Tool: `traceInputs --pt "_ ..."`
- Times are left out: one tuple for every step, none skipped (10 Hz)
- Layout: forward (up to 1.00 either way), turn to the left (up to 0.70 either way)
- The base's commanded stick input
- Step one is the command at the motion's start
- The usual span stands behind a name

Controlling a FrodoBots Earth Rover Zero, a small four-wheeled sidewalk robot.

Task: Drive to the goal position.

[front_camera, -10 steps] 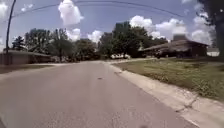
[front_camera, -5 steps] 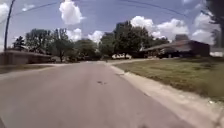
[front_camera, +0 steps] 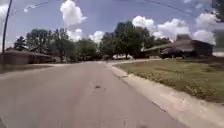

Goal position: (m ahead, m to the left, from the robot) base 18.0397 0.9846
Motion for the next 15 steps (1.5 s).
traceInputs --pt "0.85 0.0" --pt "0.85 0.0" --pt "0.85 0.0" --pt "0.85 0.0" --pt "0.85 0.0" --pt "0.85 0.0" --pt "0.85 0.0" --pt "0.85 0.0" --pt "0.85 0.0" --pt "0.85 0.0" --pt "0.85 0.0" --pt "0.85 0.17" --pt "0.85 0.34" --pt "0.85 0.34" --pt "0.85 0.34"
